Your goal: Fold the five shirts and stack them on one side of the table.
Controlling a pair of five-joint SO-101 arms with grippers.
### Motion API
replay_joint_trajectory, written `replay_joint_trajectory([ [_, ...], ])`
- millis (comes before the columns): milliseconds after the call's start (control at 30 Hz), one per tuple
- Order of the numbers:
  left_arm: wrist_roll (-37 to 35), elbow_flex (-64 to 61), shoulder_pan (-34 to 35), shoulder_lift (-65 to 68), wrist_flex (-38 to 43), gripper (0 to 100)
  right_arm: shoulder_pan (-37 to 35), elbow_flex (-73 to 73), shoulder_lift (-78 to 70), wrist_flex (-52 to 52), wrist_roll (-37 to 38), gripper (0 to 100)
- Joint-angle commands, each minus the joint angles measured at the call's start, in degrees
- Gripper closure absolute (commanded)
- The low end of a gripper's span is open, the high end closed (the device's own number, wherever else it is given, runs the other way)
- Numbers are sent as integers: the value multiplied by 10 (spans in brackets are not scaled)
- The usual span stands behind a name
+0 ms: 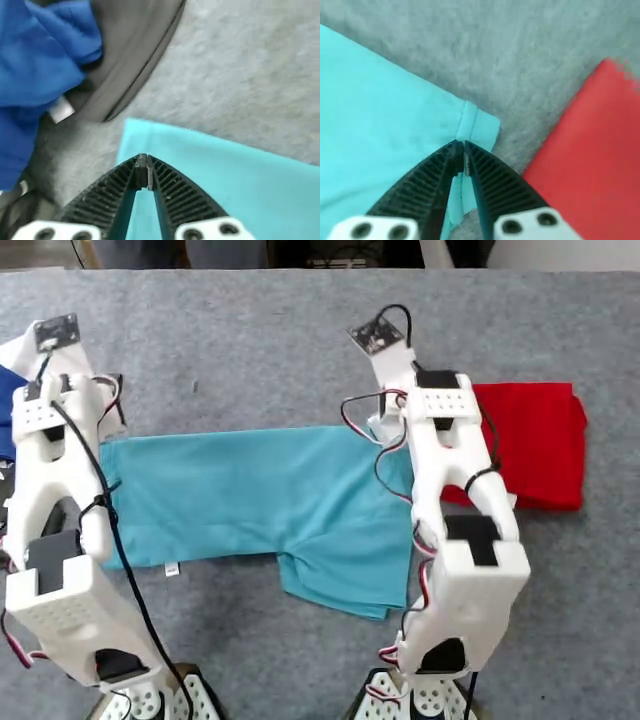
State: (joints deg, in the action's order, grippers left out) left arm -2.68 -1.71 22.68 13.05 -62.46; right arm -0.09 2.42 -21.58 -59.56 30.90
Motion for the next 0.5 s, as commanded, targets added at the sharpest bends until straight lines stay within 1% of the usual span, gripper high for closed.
replay_joint_trajectory([
  [0, 4, 0, 29, -37, -4, 972, 12, -30, 3, -10, 0, 984],
  [100, 4, -17, 44, -85, -4, 972, 11, -50, 29, -60, 0, 984],
  [200, 5, -54, 41, -142, -4, 972, 11, -77, 80, -113, 0, 984],
  [300, 38, -109, 27, -202, 1, 972, 8, -92, 147, -145, 4, 984],
  [367, 49, -144, 17, -240, 1, 972, -3, -89, 198, -166, 4, 984],
  [433, 46, -164, 19, -268, 11, 972, -28, -81, 247, -207, 10, 984],
  [467, 44, -174, 27, -277, 24, 972, -45, -70, 270, -232, 31, 984],
])
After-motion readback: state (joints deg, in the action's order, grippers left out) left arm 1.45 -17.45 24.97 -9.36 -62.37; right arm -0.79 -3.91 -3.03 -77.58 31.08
